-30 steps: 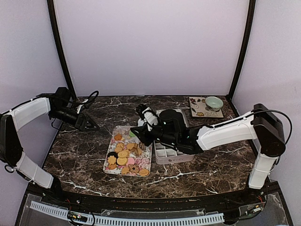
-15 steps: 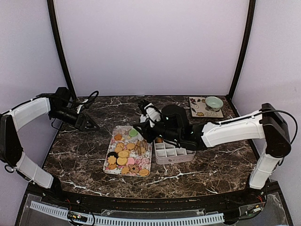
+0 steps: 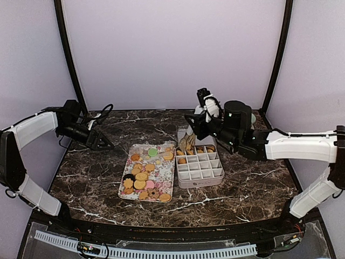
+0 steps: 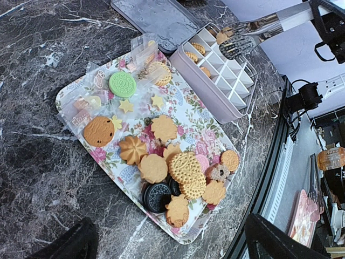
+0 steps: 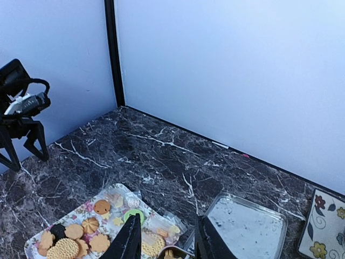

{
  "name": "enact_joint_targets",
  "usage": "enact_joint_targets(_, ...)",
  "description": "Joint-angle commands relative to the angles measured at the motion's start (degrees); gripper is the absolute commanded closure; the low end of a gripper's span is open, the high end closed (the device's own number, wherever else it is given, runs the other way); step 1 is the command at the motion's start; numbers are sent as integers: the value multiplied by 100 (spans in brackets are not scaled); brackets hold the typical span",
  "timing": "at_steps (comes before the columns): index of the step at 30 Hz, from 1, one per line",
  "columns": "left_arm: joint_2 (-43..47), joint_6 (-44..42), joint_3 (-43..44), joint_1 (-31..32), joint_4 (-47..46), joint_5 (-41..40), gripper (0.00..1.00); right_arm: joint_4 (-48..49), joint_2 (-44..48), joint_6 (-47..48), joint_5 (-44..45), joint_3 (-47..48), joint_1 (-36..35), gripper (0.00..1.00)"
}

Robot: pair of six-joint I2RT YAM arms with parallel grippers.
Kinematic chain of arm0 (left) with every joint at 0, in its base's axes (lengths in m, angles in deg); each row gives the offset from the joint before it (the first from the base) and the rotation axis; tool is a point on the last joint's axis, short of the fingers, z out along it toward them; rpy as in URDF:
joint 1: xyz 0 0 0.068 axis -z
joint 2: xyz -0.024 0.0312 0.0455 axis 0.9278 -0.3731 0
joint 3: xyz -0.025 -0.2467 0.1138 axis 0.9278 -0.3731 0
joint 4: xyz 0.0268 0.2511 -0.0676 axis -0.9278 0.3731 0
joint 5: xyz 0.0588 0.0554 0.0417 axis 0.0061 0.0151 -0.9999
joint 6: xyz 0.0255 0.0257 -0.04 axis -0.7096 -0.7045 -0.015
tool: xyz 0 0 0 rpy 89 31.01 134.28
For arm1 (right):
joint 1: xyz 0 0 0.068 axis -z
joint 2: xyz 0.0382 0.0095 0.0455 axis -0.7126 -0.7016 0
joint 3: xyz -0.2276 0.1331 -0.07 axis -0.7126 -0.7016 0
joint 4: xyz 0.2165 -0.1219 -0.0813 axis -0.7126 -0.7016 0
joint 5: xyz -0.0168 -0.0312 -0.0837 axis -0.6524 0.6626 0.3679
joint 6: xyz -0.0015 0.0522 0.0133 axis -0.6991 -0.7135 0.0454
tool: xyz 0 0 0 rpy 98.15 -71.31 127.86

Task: Pack the cookies
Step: Place the fake cookies in the empty pocket of the box.

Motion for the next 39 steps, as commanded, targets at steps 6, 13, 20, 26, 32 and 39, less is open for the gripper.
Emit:
enact_joint_targets(6, 63, -25, 63, -28, 118, 39, 2, 140, -3, -6, 117, -367, 125, 82)
enact_joint_targets(13, 67, -25, 64, -34, 125, 25, 2, 124, -69, -19, 61, -408, 145, 80)
enact_joint_targets(20, 59, -35, 64, -35, 125, 26, 3, 86, -28, -68, -1, -491, 145, 63)
enact_joint_targets(26, 50, -25, 55, -37, 125, 50, 3, 8, 43, -18, 22, -447, 144, 58)
enact_joint_targets(32, 98, -43, 37, -33, 125, 44, 2, -47, 101, 30, -28, -327, 142, 60)
enact_joint_targets(39, 94, -37, 50, -35, 135, 56, 3, -63, -2, 51, -77, -135, 145, 68)
